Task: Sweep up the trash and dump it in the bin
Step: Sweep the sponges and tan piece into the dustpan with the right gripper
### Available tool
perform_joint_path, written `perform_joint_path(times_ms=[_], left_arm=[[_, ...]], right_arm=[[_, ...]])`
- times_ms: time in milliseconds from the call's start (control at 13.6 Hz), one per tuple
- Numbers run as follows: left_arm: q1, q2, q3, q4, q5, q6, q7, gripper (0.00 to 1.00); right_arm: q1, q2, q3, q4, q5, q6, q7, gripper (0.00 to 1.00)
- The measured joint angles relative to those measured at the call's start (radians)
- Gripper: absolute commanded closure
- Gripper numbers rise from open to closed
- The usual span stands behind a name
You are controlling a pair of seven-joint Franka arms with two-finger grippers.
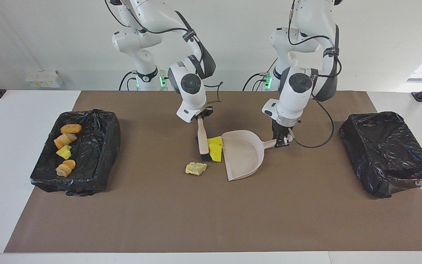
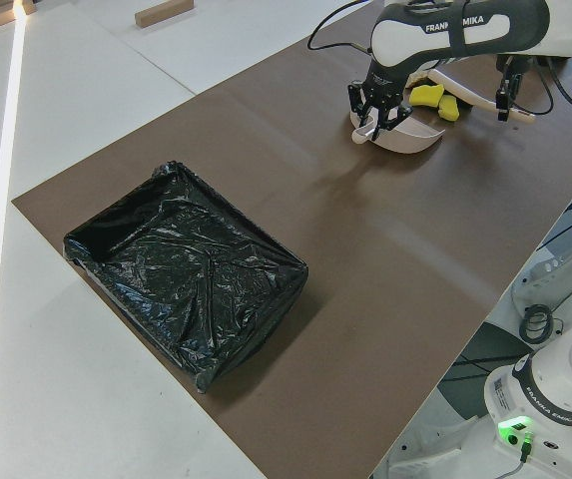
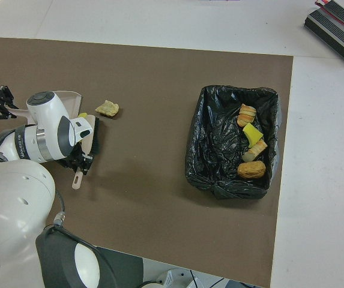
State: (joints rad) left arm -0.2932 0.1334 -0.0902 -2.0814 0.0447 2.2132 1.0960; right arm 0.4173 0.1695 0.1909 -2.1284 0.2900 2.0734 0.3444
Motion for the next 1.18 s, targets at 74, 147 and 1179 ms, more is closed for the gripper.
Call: perform_joint_path(times_ms=[74,147,1179], left_arm=[[-0.005,0.0,0.0,-0.007,0.0,0.012,-0.001,1.0],[-0.012,0.0,0.0,-0.011,0.0,0.021,-0.001,1.0],[-0.03,-0.001,0.0,-0.028,-0.001,0.053,-0.082,1.0]], right_arm=[[0.016,0.004,0.0,0.009,0.047,0.019,0.0,1.0],[0.032,0.01,0.0,0.022,0.089,0.035,0.001,1.0],[-0.241,0.061,-0.033,0.371,-0.483,-0.409,-0.288,1.0]])
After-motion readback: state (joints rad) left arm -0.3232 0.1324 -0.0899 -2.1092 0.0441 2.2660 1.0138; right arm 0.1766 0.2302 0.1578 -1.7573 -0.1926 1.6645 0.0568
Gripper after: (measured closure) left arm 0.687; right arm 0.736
